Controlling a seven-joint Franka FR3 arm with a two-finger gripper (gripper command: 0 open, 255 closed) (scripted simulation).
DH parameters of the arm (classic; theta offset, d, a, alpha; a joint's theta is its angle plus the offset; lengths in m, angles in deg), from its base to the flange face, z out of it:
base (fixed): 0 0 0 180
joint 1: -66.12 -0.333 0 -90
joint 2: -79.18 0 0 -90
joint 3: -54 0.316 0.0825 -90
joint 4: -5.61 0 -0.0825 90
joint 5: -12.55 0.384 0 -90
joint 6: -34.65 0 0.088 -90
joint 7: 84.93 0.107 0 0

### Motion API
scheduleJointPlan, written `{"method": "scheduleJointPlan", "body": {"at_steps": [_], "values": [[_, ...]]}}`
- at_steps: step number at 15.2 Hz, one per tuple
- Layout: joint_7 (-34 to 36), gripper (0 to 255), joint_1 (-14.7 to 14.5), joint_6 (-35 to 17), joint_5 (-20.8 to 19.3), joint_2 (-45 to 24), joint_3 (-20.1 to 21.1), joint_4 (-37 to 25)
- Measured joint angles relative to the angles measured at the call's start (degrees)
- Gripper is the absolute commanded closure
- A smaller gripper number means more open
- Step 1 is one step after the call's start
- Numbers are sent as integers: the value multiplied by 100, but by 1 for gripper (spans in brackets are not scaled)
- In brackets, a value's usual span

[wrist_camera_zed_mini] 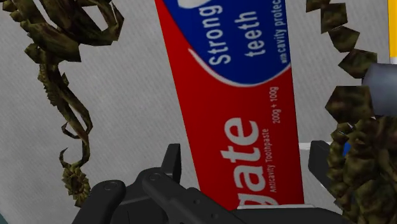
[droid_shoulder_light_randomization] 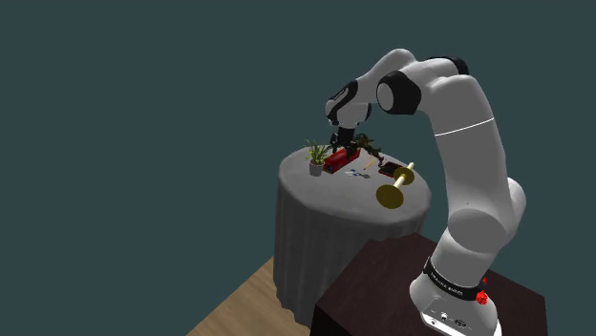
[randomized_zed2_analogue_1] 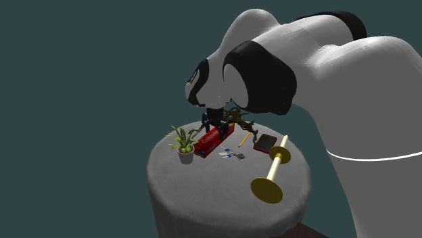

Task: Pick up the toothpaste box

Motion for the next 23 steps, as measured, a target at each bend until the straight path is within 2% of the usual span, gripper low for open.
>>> {"method": "scheduleJointPlan", "body": {"at_steps": [1, 12, 23], "values": [[-2, 255, 10, -8, 4, -20, 0, 2], [0, 255, 20, 6, 1, -34, -4, -12], [161, 255, -83, 588, -265, 375, -189, -212]]}}
